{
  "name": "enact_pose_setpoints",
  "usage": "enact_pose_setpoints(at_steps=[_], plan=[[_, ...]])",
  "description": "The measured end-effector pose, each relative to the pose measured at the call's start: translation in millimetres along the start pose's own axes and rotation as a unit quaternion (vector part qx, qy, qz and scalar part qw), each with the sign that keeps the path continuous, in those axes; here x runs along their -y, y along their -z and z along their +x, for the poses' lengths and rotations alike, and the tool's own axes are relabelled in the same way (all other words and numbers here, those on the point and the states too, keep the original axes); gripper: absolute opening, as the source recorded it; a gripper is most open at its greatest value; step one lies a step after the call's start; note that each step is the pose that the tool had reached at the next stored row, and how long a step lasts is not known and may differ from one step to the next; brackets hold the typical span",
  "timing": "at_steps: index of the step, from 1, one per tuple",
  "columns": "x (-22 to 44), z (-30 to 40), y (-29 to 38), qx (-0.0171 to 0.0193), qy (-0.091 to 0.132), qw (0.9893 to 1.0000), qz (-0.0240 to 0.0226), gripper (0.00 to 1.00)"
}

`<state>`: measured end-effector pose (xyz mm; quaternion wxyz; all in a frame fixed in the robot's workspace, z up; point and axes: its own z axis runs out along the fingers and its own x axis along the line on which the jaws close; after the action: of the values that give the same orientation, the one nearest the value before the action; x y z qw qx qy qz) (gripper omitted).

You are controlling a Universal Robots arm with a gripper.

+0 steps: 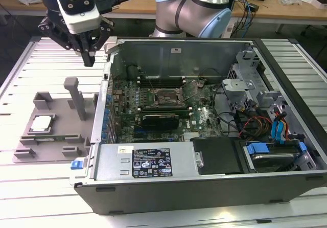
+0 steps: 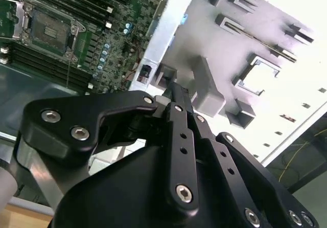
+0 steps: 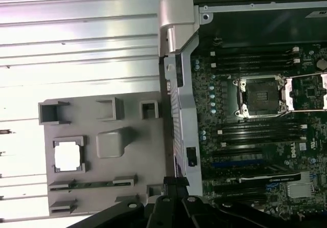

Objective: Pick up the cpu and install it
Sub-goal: 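Reach for the cpu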

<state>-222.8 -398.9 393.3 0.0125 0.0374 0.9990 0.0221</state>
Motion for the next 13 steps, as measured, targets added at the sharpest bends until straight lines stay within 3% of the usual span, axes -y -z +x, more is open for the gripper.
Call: enact_pose_setpoints(at_steps=[13], plan=[[2.4,32.4,0.8,0.0,0.0,1.0,0.0,0.11]])
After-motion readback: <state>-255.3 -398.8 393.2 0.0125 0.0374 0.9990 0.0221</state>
